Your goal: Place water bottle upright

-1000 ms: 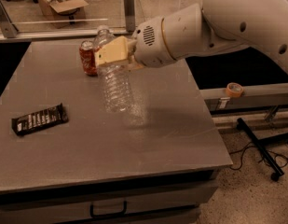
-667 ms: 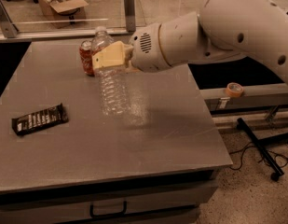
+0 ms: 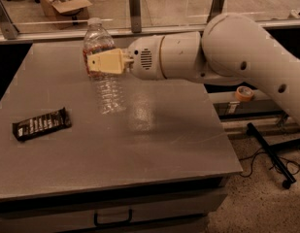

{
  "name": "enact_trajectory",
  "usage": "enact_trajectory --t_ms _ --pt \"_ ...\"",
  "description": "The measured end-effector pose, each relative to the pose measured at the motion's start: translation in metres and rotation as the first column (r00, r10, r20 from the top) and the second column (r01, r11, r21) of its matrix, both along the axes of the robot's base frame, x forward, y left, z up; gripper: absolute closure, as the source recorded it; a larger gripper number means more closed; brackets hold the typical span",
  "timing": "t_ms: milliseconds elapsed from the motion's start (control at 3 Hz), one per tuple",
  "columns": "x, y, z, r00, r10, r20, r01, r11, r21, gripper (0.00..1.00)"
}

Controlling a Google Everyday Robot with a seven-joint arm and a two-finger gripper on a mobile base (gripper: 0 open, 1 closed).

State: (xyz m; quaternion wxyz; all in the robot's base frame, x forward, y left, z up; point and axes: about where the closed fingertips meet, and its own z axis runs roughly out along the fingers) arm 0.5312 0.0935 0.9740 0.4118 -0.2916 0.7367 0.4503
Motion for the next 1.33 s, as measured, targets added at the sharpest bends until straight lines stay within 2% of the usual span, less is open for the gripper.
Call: enact_trajectory --t_ms 333,667,1000,1333 --pt "0.003 0.005 0.001 0.9836 0.021 0.179 -0.020 1.000 -0.009 1.00" --pt "0.005 0.006 -0.004 0.9371 -0.012 0.349 0.020 1.000 -0.019 1.00" --pt "0.014 0.001 -0.003 0.8825 -0.082 0.463 0.084 0.996 0.016 1.00" --pt "0.018 -0.005 -0.005 0.8520 -0.124 0.509 0.122 0.992 0.037 1.00"
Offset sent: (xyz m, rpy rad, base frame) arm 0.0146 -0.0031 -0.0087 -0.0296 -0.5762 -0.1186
